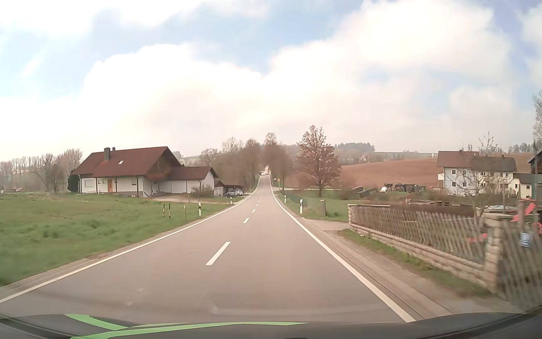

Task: Follow the waypoints while adhering to traffic rules and regulations

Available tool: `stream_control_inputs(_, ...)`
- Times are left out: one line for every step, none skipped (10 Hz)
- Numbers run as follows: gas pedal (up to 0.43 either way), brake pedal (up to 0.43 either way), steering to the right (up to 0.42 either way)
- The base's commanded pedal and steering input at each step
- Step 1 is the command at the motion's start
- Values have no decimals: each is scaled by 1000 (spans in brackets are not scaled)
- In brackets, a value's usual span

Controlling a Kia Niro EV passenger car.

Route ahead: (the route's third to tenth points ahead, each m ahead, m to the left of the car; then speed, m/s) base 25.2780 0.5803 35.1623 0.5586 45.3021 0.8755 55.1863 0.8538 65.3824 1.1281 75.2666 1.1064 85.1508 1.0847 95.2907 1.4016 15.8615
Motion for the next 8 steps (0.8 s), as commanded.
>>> stream_control_inputs(0, 0, 1)
stream_control_inputs(0, 0, 1)
stream_control_inputs(0, 0, 1)
stream_control_inputs(0, 0, 1)
stream_control_inputs(0, 0, 1)
stream_control_inputs(0, 0, 0)
stream_control_inputs(0, 0, 0)
stream_control_inputs(0, 0, -1)
